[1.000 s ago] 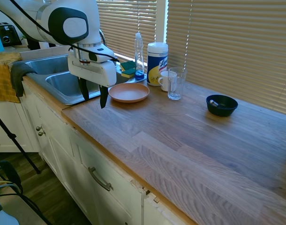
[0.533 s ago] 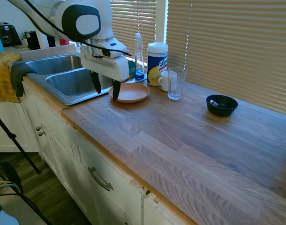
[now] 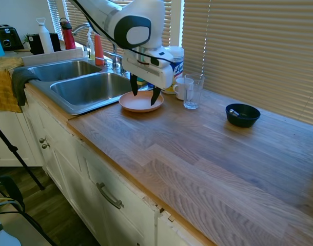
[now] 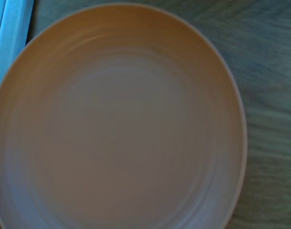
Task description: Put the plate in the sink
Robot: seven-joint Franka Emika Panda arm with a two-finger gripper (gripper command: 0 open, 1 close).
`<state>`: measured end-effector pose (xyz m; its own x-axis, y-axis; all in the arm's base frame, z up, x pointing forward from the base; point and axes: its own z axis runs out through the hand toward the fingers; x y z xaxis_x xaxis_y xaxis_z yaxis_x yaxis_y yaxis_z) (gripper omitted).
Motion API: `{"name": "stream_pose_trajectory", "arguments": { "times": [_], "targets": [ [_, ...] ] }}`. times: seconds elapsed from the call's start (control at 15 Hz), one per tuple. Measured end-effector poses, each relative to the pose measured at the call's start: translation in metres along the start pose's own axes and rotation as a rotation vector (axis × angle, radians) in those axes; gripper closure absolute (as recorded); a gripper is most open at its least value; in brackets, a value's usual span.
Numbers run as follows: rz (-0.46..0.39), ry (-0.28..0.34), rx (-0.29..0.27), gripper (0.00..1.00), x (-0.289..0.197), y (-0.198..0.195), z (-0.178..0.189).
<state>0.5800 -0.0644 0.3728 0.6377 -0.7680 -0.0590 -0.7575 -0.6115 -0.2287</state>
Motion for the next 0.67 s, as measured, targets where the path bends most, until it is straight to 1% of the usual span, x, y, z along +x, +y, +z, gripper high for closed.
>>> {"name": "stream_pose_trajectory", "arguments": {
  "times": [0.33,0.6,0.67],
  "targets": [
    [0.016,-0.061,-0.005,0.0,0.045,-0.016,0.021],
    [0.006,-0.103,-0.008,0.0,0.059,-0.027,0.042],
    [-0.003,-0.108,-0.007,1.0,0.06,-0.03,0.044]
  ]
}}
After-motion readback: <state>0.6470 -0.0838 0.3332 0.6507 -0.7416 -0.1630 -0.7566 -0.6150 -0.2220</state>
